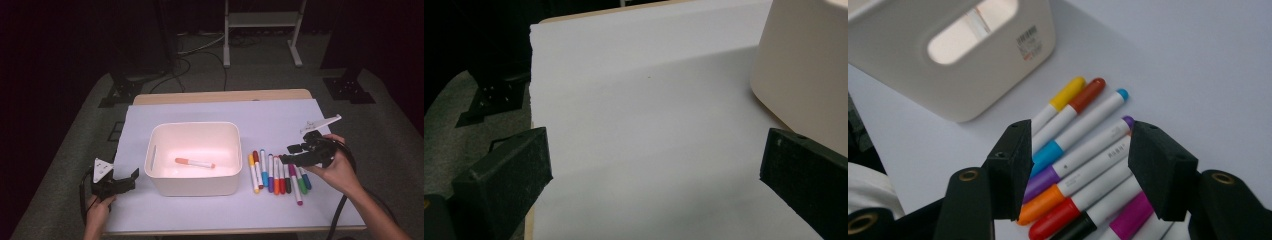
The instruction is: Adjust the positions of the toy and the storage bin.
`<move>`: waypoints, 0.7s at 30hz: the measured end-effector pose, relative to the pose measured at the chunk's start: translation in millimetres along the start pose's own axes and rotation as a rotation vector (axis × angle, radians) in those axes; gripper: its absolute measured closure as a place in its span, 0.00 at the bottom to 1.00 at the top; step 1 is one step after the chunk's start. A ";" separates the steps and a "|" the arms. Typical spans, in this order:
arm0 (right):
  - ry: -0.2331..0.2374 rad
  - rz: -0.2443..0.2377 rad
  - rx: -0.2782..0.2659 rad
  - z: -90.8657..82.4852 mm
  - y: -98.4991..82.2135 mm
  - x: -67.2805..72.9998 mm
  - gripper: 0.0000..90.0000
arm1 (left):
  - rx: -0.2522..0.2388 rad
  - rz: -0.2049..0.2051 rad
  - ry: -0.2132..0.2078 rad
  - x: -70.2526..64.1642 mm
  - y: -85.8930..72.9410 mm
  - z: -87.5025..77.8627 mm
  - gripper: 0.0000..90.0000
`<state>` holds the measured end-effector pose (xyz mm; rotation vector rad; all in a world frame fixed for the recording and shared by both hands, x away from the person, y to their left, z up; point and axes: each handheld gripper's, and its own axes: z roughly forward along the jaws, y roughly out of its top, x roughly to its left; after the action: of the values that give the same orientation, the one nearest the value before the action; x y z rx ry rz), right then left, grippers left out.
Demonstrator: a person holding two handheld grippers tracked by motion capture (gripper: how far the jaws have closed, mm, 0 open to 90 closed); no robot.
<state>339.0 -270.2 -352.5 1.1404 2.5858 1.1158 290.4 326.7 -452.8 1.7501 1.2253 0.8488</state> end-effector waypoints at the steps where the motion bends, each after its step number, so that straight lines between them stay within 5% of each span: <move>1: 0.000 0.008 0.004 0.5 -3.8 -2.7 0.46 | 0.000 0.001 0.000 0.0 0.0 0.0 0.00; 12: -0.059 0.094 0.038 7.5 -42.0 -24.8 0.47 | -0.003 0.002 0.002 -0.5 -0.1 -0.2 0.00; 21: -0.149 0.143 0.071 16.5 -63.4 -40.7 0.58 | -0.003 0.004 0.003 -0.6 -0.1 -0.1 0.00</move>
<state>336.1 -316.5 -414.1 1.3874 2.4814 0.9314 290.0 326.3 -452.9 1.7502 1.2221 0.8557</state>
